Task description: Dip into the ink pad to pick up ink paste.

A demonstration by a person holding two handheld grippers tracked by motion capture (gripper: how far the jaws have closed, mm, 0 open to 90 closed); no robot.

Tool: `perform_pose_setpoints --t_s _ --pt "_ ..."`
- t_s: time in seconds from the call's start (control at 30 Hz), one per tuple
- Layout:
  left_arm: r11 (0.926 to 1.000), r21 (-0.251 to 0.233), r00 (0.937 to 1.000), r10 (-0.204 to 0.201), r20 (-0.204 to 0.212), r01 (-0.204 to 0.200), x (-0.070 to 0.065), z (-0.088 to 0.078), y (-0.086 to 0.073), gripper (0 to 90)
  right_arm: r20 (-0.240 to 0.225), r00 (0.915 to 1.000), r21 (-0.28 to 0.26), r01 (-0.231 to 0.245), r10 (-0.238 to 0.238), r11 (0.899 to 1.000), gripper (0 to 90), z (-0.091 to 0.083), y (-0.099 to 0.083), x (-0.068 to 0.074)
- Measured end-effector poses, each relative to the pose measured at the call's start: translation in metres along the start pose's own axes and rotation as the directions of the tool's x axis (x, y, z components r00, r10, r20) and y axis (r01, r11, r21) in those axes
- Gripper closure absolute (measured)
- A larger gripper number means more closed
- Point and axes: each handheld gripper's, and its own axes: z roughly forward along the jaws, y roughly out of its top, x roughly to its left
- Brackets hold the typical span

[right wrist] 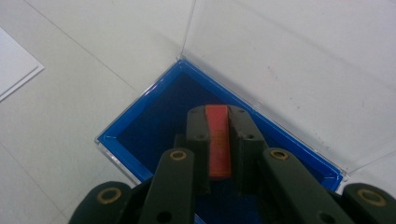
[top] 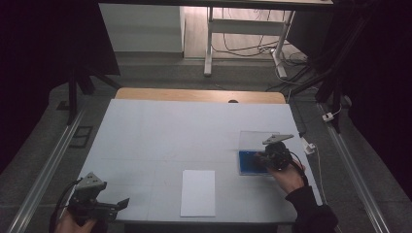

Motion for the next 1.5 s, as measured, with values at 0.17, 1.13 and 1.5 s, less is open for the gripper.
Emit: perform_pose_setpoints --t_s 0.17,1.13,1.5 --pt "1.0000 0.000 1.0000 -0.002 0.001 0.002 0.000 0.000 0.000 0.0 0.012 0.9998 -0.044 -0.013 0.014 0.999 80.3 -0.008 0.001 -0.002" --pt "1.0000 0.004 1.0000 0.001 0.004 -0.001 0.000 0.000 0.000 0.0 0.028 0.9993 -0.020 -0.023 0.023 1.000 80.3 -0.007 -0.004 -0.012" --pt "1.0000 0.006 1.0000 0.000 0.006 0.000 0.000 0.001 0.000 0.0 0.021 0.9984 -0.005 -0.052 0.053 0.999 80.7 -0.002 -0.006 -0.013"
